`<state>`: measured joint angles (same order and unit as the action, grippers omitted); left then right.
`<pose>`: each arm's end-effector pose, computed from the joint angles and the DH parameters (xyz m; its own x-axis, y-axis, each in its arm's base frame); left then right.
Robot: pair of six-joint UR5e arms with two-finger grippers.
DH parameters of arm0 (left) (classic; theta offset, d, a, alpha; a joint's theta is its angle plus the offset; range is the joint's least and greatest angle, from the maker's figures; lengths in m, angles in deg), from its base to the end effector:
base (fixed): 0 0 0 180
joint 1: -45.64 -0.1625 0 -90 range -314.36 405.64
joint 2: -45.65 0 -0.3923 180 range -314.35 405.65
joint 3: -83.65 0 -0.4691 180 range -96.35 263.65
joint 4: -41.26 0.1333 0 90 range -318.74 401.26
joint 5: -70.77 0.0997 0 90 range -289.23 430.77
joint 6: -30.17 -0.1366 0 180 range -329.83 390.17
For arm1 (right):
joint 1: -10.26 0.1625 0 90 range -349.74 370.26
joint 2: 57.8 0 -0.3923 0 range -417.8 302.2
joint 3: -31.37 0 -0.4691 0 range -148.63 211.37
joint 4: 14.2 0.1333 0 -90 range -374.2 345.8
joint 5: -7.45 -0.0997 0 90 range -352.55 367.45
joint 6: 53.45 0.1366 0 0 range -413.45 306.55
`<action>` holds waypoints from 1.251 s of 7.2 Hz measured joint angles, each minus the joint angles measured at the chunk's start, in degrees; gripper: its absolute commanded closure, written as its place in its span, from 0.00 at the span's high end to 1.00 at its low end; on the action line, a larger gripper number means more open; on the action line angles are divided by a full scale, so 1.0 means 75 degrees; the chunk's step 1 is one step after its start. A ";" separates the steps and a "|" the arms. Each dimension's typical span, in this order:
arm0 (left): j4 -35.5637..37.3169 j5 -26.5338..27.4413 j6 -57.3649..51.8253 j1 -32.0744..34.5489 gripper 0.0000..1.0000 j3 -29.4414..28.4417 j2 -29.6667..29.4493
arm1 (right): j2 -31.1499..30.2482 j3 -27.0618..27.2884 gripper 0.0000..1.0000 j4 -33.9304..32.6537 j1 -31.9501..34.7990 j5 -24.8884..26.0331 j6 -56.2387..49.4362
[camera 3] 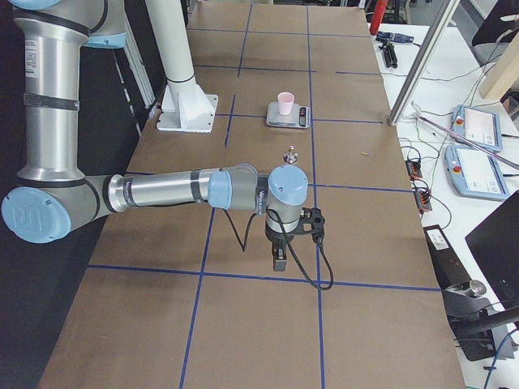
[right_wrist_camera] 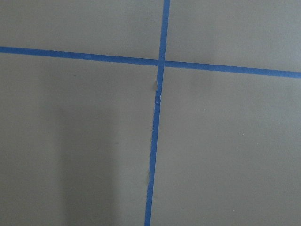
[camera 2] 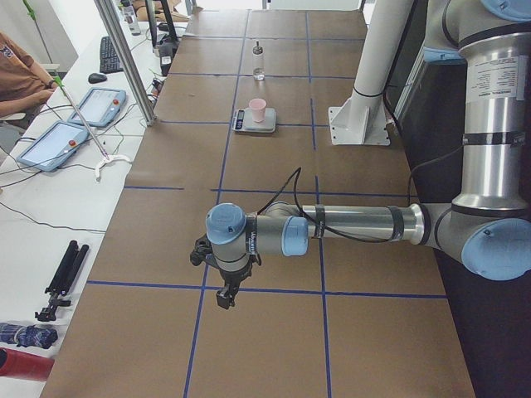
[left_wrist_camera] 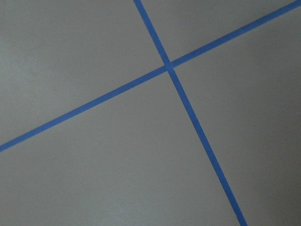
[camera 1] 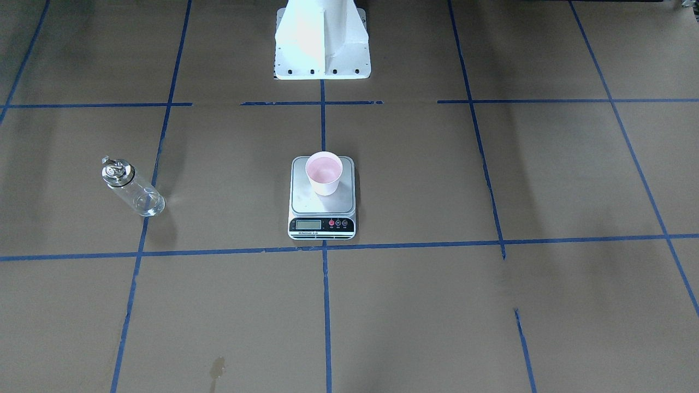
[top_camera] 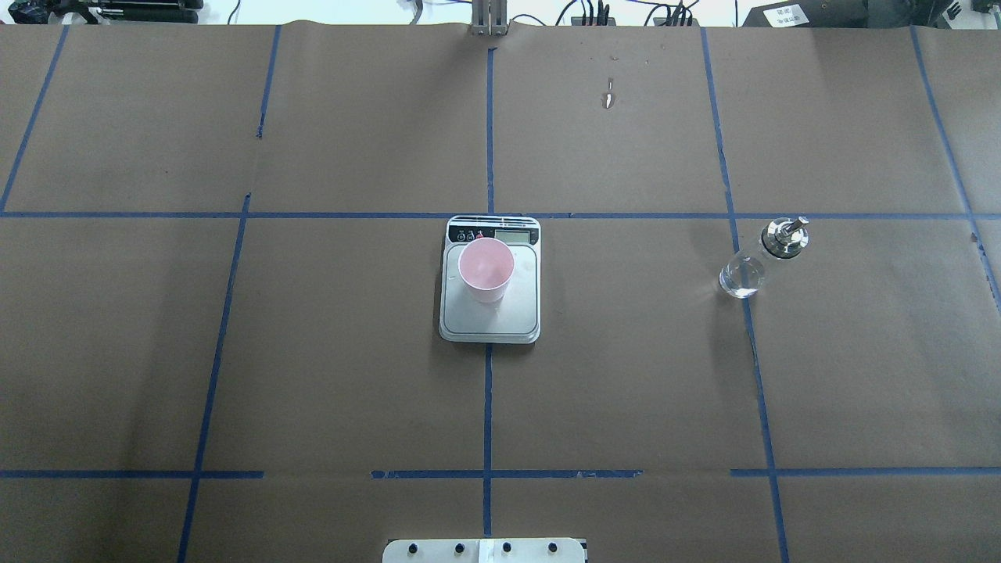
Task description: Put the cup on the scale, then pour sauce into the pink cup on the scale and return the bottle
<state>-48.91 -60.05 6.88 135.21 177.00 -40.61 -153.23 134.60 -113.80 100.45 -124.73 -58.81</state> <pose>-0.0399 -0.5431 0.6609 0.6921 0.3983 -0.6019 -0.3061 0.9172 0.2549 0.0433 -0.5240 0.5937 0.7380 -0.0699 0.6711 0.0659 0.9973 0.0314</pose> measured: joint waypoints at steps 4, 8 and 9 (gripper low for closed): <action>0.0032 -0.0017 0.0009 0.0031 1.00 0.0035 -0.0004 | -0.0039 -0.0531 1.00 0.0903 0.0009 0.0008 0.0240; 0.0012 -0.0029 0.0039 0.0111 1.00 0.0099 -0.0011 | -0.0051 -0.1006 1.00 0.1869 0.0009 0.0001 0.0976; 0.0002 -0.0033 0.0099 0.0159 1.00 0.0099 -0.0018 | -0.0041 -0.1018 1.00 0.1937 0.0007 0.0006 0.1052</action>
<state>-48.90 -60.30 7.63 136.41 177.75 -40.75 -153.53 126.96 -99.27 100.50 -124.68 -50.92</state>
